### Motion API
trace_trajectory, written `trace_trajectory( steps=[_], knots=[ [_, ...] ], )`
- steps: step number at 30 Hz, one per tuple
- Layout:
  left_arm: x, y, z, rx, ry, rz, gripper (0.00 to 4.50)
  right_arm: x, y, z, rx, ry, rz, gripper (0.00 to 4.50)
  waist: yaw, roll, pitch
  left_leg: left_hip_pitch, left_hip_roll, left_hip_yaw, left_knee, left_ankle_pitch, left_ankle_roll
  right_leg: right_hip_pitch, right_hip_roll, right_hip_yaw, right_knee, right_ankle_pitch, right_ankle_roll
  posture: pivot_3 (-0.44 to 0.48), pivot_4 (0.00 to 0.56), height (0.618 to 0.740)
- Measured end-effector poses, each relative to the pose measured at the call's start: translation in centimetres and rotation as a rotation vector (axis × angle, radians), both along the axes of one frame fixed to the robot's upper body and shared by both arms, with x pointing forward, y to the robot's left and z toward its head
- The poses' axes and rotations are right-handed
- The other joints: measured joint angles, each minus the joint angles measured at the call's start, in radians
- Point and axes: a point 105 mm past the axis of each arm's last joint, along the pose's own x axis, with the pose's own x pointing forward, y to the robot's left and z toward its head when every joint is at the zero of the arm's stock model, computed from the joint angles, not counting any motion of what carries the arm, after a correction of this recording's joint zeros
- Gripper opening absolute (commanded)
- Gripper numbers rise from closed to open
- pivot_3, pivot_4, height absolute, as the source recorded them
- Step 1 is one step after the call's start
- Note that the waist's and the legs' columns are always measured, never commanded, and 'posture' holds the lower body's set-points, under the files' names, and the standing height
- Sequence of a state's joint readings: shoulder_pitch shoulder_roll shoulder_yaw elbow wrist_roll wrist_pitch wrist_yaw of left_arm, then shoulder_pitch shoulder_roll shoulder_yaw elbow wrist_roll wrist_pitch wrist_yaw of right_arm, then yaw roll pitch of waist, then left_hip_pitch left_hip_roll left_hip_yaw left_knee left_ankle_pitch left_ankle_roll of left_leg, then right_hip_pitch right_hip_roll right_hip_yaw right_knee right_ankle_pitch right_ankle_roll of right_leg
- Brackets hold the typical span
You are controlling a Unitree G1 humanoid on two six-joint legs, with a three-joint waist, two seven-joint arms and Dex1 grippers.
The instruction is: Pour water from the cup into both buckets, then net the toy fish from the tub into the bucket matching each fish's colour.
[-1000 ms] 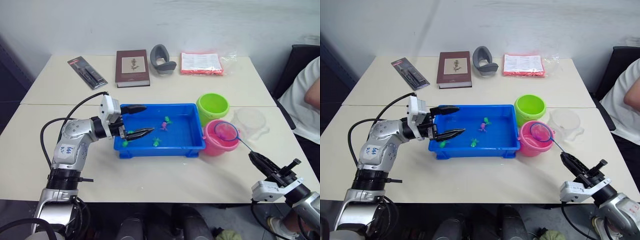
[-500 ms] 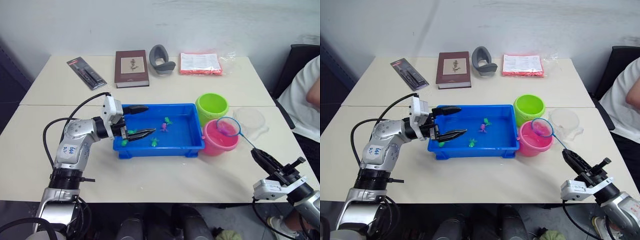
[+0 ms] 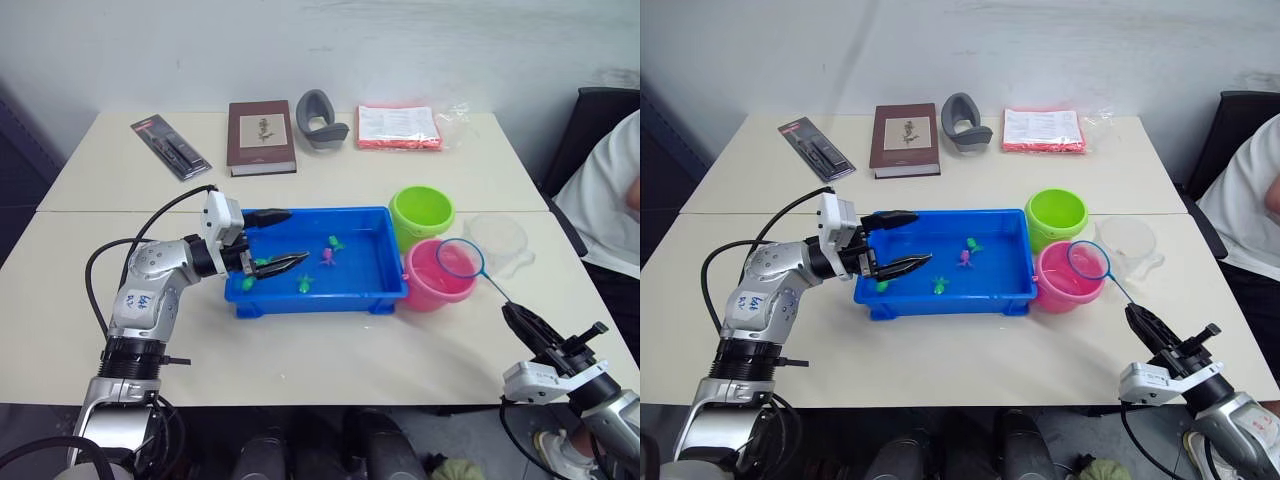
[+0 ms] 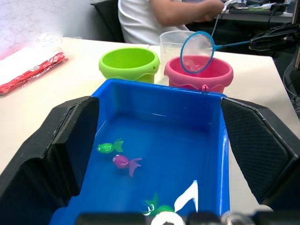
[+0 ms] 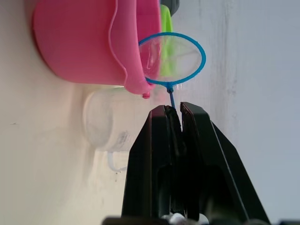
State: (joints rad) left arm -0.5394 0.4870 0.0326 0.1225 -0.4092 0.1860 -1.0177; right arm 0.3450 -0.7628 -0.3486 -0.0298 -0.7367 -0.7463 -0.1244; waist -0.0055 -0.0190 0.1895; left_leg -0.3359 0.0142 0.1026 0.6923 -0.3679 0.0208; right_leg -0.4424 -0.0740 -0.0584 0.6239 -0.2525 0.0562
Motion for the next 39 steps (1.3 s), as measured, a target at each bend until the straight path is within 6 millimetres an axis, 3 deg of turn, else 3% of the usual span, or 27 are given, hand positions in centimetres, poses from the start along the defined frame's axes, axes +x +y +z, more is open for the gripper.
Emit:
trace_trajectory(
  steps=[5, 8, 13, 18, 22, 27, 32, 39],
  knots=[
    [-0.1, -0.1, 0.1, 0.006, -0.004, -0.012, 4.43, 0.0, 0.4, 0.6, 0.036, -0.007, 0.010, 0.00, 0.001, 0.000, 0.000, 0.000, 0.000, 0.000, 0.000, 0.000, -0.001, 0.000, 0.000, 0.000, 0.000, 0.000, 0.000, 0.000, 0.150, 0.740],
    [0.0, 0.3, 0.1, 0.022, -0.004, -0.006, 4.43, 0.1, 1.3, 2.2, 0.114, -0.005, 0.053, 0.00, -0.001, 0.000, 0.000, 0.001, 0.000, 0.000, 0.000, 0.000, 0.000, 0.000, 0.001, 0.000, 0.000, 0.000, 0.000, 0.000, 0.150, 0.740],
    [0.0, 3.4, 0.7, 0.089, -0.021, 0.047, 4.43, 1.7, 4.6, 7.3, 0.390, 0.146, 0.239, 0.00, -0.023, 0.000, 0.000, 0.001, 0.002, 0.000, -0.001, 0.000, 0.000, 0.000, 0.001, 0.000, 0.001, 0.000, -0.001, 0.000, 0.150, 0.740],
    [0.0, 6.4, 0.5, 0.123, 0.006, 0.122, 4.43, 4.0, 8.3, 10.0, 0.540, 0.316, 0.363, 0.00, -0.019, -0.001, 0.000, 0.000, 0.002, -0.002, -0.001, 0.000, 0.001, 0.000, 0.000, -0.003, 0.001, -0.001, -0.001, 0.000, 0.150, 0.740],
    [-0.3, 7.5, -0.3, 0.121, 0.037, 0.161, 4.43, 6.1, 10.7, 9.3, 0.575, 0.468, 0.355, 0.00, -0.007, -0.001, 0.000, -0.002, 0.001, -0.004, 0.000, -0.001, 0.002, -0.001, -0.003, -0.006, -0.001, -0.001, -0.002, 0.000, 0.150, 0.740],
    [-0.5, 7.8, -0.6, 0.117, 0.053, 0.192, 4.43, 7.6, 14.5, 4.8, 0.487, 0.728, 0.353, 0.00, 0.003, -0.001, 0.000, -0.006, 0.001, -0.006, 0.000, -0.002, 0.004, -0.002, -0.004, -0.008, -0.003, -0.001, -0.002, 0.000, 0.150, 0.740],
    [-0.6, 7.9, -0.2, 0.109, 0.026, 0.224, 4.43, 8.7, 14.4, 4.5, 0.469, 0.739, 0.313, 0.00, 0.004, -0.001, 0.000, -0.010, 0.000, -0.008, 0.002, -0.002, 0.004, -0.004, -0.005, -0.011, -0.003, -0.001, -0.002, 0.000, 0.150, 0.740],
    [-1.5, 8.4, -1.2, 0.101, 0.066, 0.267, 4.43, 10.3, 14.7, 3.5, 0.497, 0.708, 0.279, 0.00, 0.001, -0.001, 0.000, -0.011, 0.001, -0.009, 0.003, -0.002, 0.003, -0.004, -0.005, -0.013, -0.003, -0.001, -0.002, 0.000, 0.150, 0.740]
  ],
)
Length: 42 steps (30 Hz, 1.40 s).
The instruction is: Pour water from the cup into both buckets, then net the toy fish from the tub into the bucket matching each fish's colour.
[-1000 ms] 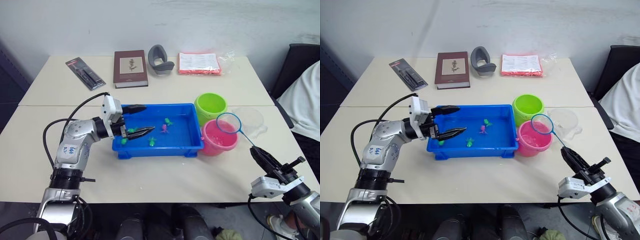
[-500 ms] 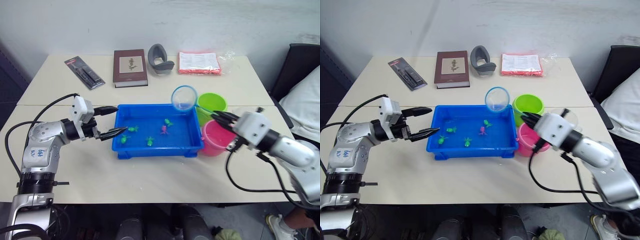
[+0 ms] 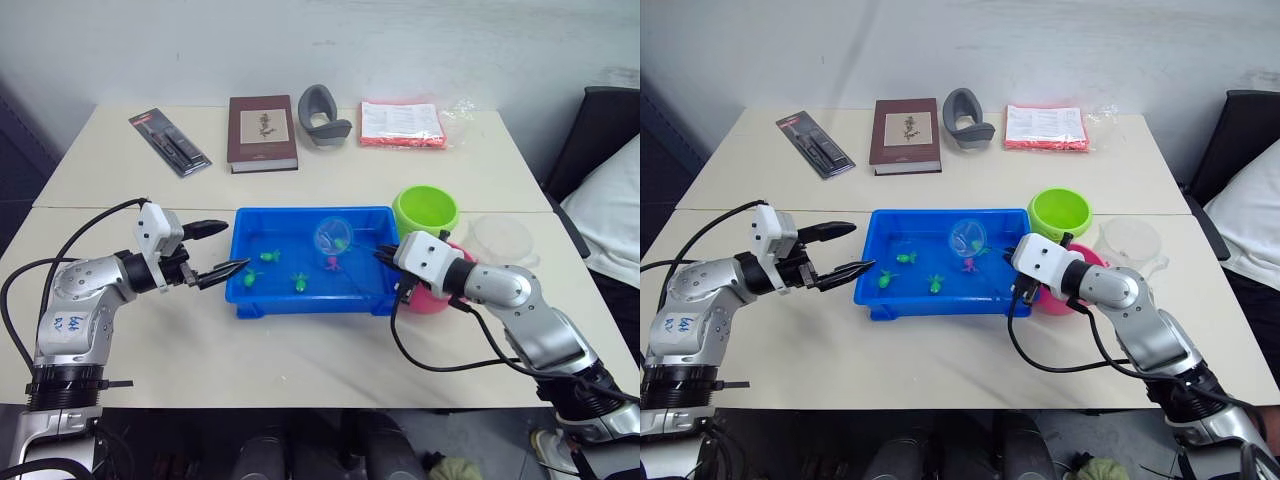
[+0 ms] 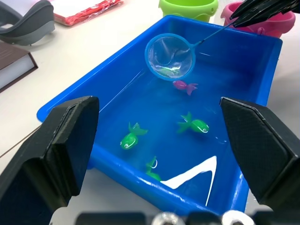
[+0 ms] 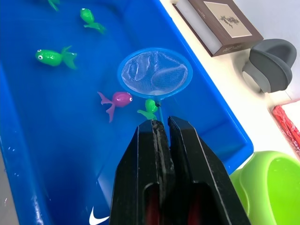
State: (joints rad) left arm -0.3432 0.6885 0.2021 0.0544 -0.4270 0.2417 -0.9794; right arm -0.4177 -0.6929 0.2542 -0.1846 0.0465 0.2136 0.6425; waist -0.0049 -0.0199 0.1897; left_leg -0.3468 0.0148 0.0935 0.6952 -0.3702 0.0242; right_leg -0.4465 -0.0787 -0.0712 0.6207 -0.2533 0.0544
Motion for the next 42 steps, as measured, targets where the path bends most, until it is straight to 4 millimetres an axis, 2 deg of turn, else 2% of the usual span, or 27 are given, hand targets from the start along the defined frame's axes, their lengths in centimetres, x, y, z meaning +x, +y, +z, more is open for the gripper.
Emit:
trace_trajectory(
  steps=[8, 22, 31, 37, 42],
  knots=[
    [-0.3, 0.0, 0.2, 0.001, -0.010, 0.005, 4.43, 1.7, -1.7, 0.6, -0.139, -0.147, -0.053, 0.00, -0.001, 0.000, 0.000, 0.000, 0.000, 0.000, 0.001, 0.000, 0.000, 0.000, 0.000, 0.000, 0.000, 0.000, 0.000, 0.000, 0.150, 0.740],
    [-0.2, -0.2, 0.9, 0.005, -0.030, -0.013, 4.43, 1.2, -1.9, -0.6, -0.271, -0.150, -0.003, 0.00, -0.003, 0.000, 0.000, 0.000, 0.000, 0.000, 0.001, 0.000, 0.000, 0.000, 0.000, 0.000, 0.001, 0.000, 0.000, 0.000, 0.150, 0.740],
    [-0.4, -0.3, 0.8, 0.009, -0.031, -0.009, 4.43, 0.7, -0.9, -1.8, -0.310, -0.102, 0.058, 0.00, -0.002, 0.000, 0.000, 0.000, 0.000, 0.000, 0.001, 0.000, 0.000, 0.000, 0.000, 0.000, 0.000, 0.000, 0.000, 0.000, 0.150, 0.740],
    [-1.4, -0.2, -0.3, 0.029, -0.007, -0.014, 4.43, -0.2, -0.3, -2.4, -0.337, -0.027, 0.120, 0.00, -0.003, 0.000, 0.000, 0.000, 0.000, 0.000, 0.001, 0.000, 0.000, 0.000, 0.000, 0.000, 0.000, 0.000, 0.000, 0.000, 0.150, 0.740],
    [-1.7, 0.3, -0.1, 0.063, -0.007, -0.024, 4.43, -0.3, 0.7, -2.0, -0.208, 0.120, 0.144, 0.00, -0.008, 0.000, 0.000, 0.001, 0.001, -0.001, 0.001, 0.000, -0.001, 0.000, 0.000, 0.000, 0.001, 0.000, 0.000, 0.000, 0.150, 0.740]
  ],
)
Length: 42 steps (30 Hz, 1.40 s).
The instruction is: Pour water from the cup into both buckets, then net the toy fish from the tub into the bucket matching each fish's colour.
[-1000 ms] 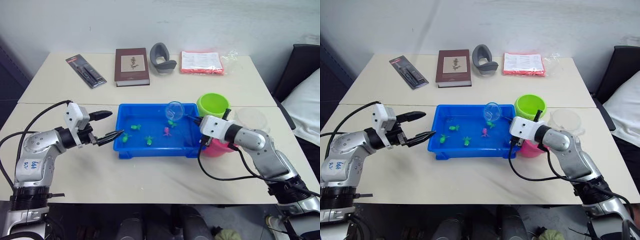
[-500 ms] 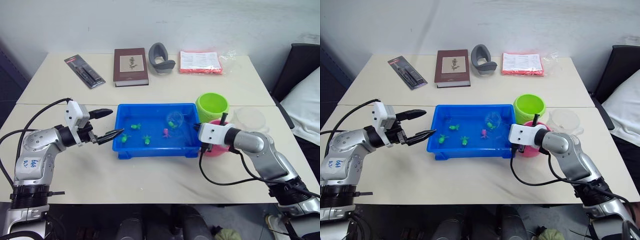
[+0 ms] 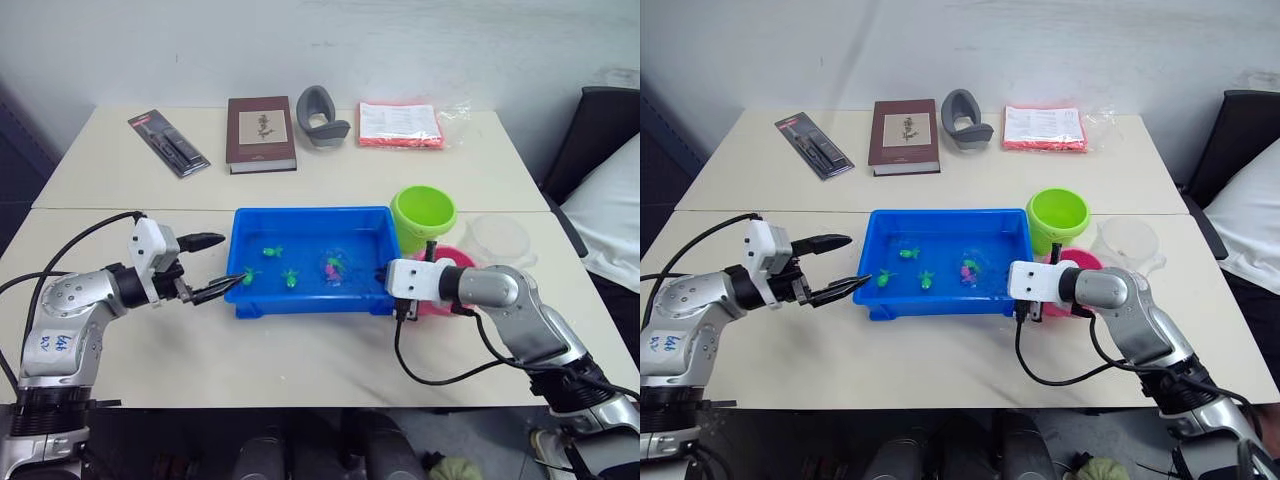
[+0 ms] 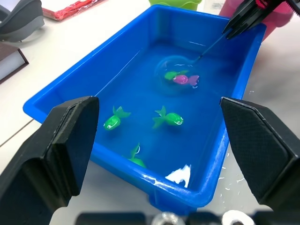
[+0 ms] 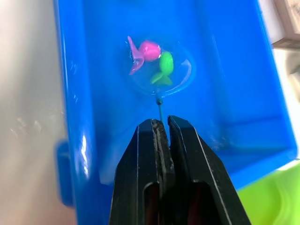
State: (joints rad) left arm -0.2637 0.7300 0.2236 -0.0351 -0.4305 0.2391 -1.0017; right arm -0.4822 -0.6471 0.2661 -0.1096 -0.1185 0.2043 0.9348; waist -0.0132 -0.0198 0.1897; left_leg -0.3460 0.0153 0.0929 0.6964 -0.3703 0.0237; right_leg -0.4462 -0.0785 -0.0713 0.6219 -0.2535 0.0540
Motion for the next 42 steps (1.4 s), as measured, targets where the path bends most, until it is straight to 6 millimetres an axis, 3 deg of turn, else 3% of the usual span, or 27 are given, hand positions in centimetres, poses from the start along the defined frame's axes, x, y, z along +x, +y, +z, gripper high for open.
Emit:
trace_trajectory(
  steps=[3, 7, 19, 26, 36, 42],
  knots=[
    [0.0, -0.1, 0.3, 0.017, -0.005, -0.030, 4.43, -0.1, 0.6, 0.5, 0.067, 0.101, 0.009, 0.00, -0.003, 0.000, 0.000, -0.001, 0.000, -0.001, 0.000, 0.000, 0.000, 0.000, 0.000, -0.001, 0.000, 0.000, 0.000, 0.000, 0.150, 0.740],
    [-0.2, 0.0, 0.4, 0.031, -0.004, -0.041, 4.43, -0.2, -0.1, 0.9, 0.125, 0.186, -0.022, 0.00, -0.003, 0.000, 0.000, -0.002, 0.000, -0.002, 0.000, 0.000, 0.000, 0.000, -0.001, -0.002, -0.001, 0.000, 0.000, 0.000, 0.150, 0.740],
    [0.1, -0.3, 0.7, 0.024, -0.018, -0.047, 4.43, -0.2, 0.2, 2.1, 0.184, 0.202, 0.006, 0.00, -0.009, 0.000, 0.000, -0.005, 0.000, -0.003, 0.000, 0.000, 0.000, -0.002, -0.001, -0.003, 0.000, 0.000, 0.000, 0.000, 0.150, 0.740],
    [0.2, -0.9, 1.0, 0.029, -0.024, -0.077, 4.43, -1.1, -1.2, 4.8, 0.307, 0.204, -0.007, 0.00, -0.008, 0.000, 0.000, -0.006, 0.000, -0.004, 0.000, 0.000, 0.000, -0.002, -0.001, -0.004, -0.001, 0.000, 0.000, 0.000, 0.150, 0.740],
    [1.3, -3.3, 2.3, -0.025, -0.057, -0.157, 4.43, -3.7, -5.7, 6.5, 0.461, 0.197, -0.174, 0.00, 0.013, 0.000, 0.000, -0.006, 0.000, -0.004, 0.001, 0.000, 0.000, -0.002, -0.001, -0.005, -0.001, 0.000, 0.000, 0.000, 0.150, 0.740],
    [2.0, -5.7, 2.4, -0.097, -0.051, -0.226, 4.43, -5.8, -8.9, 6.2, 0.536, 0.193, -0.327, 0.00, 0.020, 0.000, 0.000, -0.006, -0.001, -0.004, 0.001, 0.000, 0.000, -0.001, 0.000, -0.005, 0.000, 0.000, 0.001, 0.000, 0.150, 0.740]
  ],
)
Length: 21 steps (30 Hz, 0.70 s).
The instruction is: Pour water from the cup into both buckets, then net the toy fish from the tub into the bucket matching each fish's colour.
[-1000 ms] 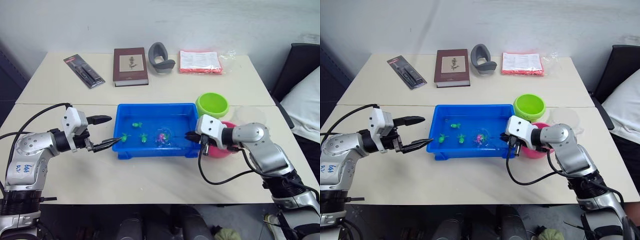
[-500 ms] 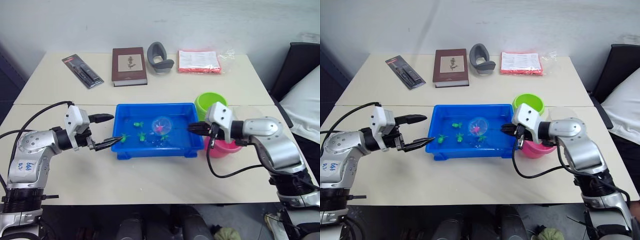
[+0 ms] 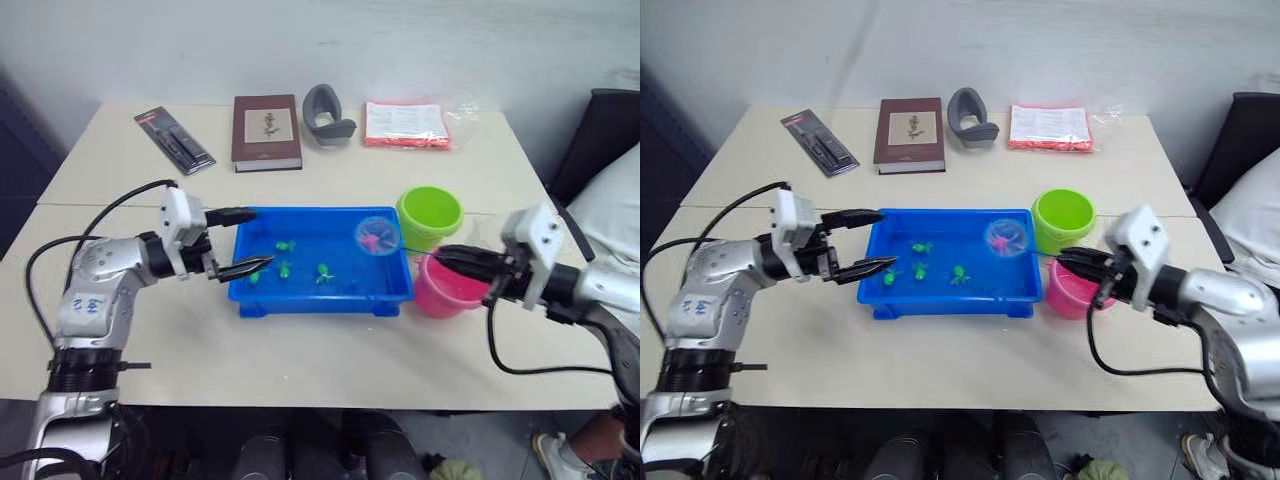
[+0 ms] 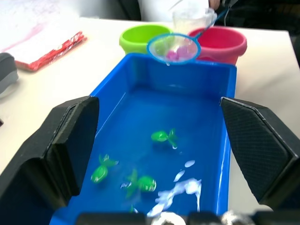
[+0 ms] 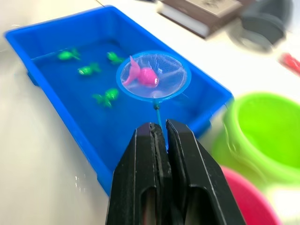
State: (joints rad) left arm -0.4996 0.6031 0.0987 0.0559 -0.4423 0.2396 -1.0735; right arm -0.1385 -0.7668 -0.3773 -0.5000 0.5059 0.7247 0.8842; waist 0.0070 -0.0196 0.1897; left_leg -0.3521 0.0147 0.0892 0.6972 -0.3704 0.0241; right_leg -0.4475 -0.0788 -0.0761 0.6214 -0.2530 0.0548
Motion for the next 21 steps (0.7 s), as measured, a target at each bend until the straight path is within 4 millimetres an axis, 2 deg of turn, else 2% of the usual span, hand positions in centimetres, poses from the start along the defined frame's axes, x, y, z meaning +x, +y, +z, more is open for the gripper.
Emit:
trace_trajectory(
  steps=[5, 8, 11, 13, 17, 21],
  knots=[
    [0.5, -1.8, -0.5, -0.022, 0.038, -0.074, 4.43, -2.2, -3.0, 1.3, -0.003, -0.058, -0.125, 0.00, 0.006, 0.000, 0.000, 0.000, 0.000, 0.000, 0.000, 0.000, 0.000, 0.001, 0.001, 0.001, -0.001, 0.001, 0.001, 0.000, 0.150, 0.740],
    [0.9, -2.5, 0.0, -0.031, 0.023, -0.105, 4.43, -3.5, -5.1, 1.1, -0.011, -0.056, -0.216, 0.00, 0.015, 0.000, 0.000, 0.001, 0.000, 0.001, 0.000, 0.000, 0.000, 0.001, 0.001, 0.001, -0.001, 0.001, 0.001, 0.000, 0.150, 0.740],
    [1.0, -3.2, 0.1, -0.039, 0.018, -0.132, 4.43, -4.7, -6.2, 0.4, -0.055, -0.043, -0.258, 0.00, 0.016, 0.000, 0.000, 0.001, -0.001, 0.001, 0.000, 0.000, 0.001, 0.002, 0.002, 0.001, -0.001, 0.001, 0.001, 0.000, 0.150, 0.740],
    [1.0, -3.7, 0.1, -0.048, 0.020, -0.153, 4.43, -5.4, -7.2, 0.0, -0.121, -0.089, -0.294, 0.00, 0.017, 0.000, 0.000, 0.001, -0.001, 0.001, 0.001, 0.000, 0.001, 0.002, 0.002, 0.002, -0.002, 0.001, 0.001, 0.000, 0.150, 0.740],
    [0.6, -5.1, -0.6, -0.039, 0.034, -0.198, 4.43, -6.8, -9.9, -1.6, -0.403, -0.245, -0.348, 0.00, 0.017, 0.000, 0.000, 0.002, -0.002, 0.002, 0.001, 0.000, 0.001, 0.003, 0.002, 0.003, -0.003, 0.001, 0.003, 0.000, 0.150, 0.740],
    [0.2, -5.5, -0.4, -0.039, 0.020, -0.217, 4.43, -7.0, -10.5, -2.3, -0.546, -0.382, -0.340, 0.00, 0.009, 0.000, 0.000, 0.005, -0.002, 0.005, 0.000, 0.001, 0.001, 0.003, 0.002, 0.006, -0.002, 0.002, 0.003, 0.000, 0.150, 0.740]
  ],
)
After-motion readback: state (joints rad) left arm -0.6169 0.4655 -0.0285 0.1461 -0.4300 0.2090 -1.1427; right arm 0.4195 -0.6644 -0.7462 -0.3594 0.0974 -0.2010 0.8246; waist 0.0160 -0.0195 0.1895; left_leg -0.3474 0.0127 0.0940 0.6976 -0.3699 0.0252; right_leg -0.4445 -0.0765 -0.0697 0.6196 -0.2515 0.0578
